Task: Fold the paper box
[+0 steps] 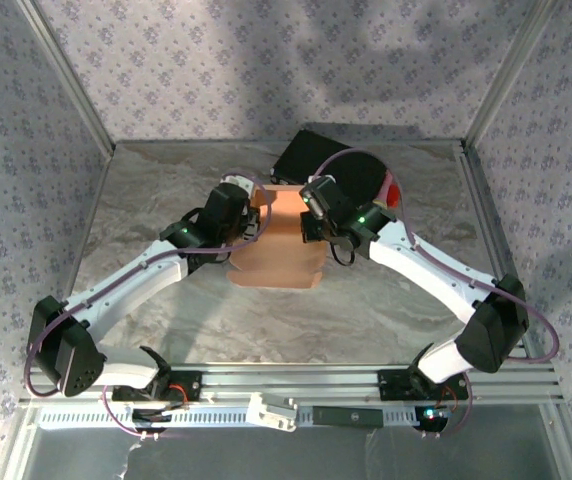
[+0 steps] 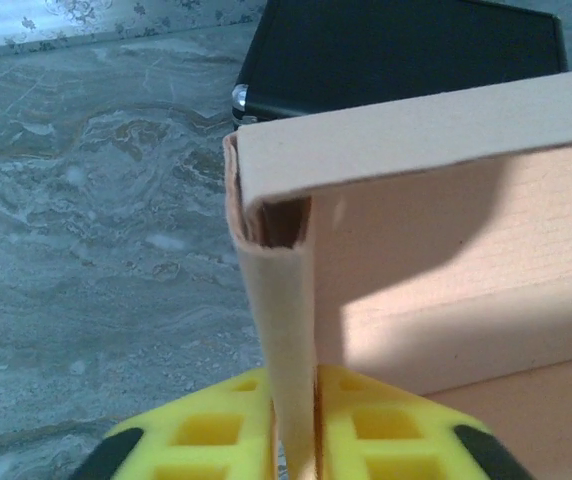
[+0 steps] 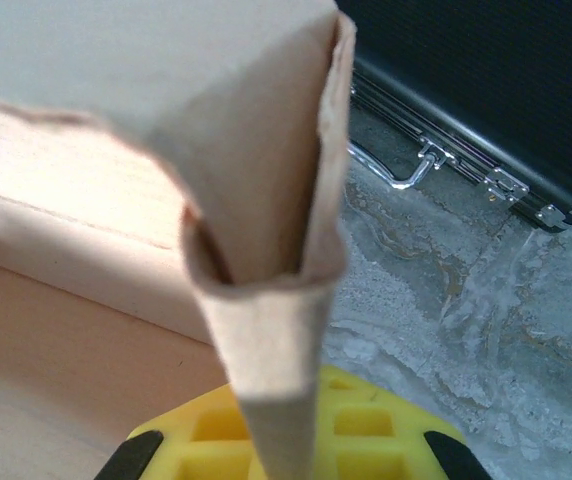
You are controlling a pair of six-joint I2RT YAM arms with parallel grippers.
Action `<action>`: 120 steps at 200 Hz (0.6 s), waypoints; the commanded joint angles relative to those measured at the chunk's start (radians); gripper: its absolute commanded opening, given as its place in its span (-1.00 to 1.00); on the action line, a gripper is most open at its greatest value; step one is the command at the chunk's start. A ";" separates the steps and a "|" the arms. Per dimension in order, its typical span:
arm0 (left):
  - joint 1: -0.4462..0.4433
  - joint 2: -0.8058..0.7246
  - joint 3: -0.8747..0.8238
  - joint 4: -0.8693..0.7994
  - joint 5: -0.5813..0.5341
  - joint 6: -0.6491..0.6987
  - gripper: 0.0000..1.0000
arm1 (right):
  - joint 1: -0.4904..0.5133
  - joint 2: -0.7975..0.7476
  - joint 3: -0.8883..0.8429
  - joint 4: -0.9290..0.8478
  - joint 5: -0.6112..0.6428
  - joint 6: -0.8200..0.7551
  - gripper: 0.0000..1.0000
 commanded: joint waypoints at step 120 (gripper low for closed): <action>-0.007 -0.013 -0.019 0.018 -0.152 -0.027 -1.00 | 0.027 0.000 0.076 0.004 -0.102 0.002 -1.00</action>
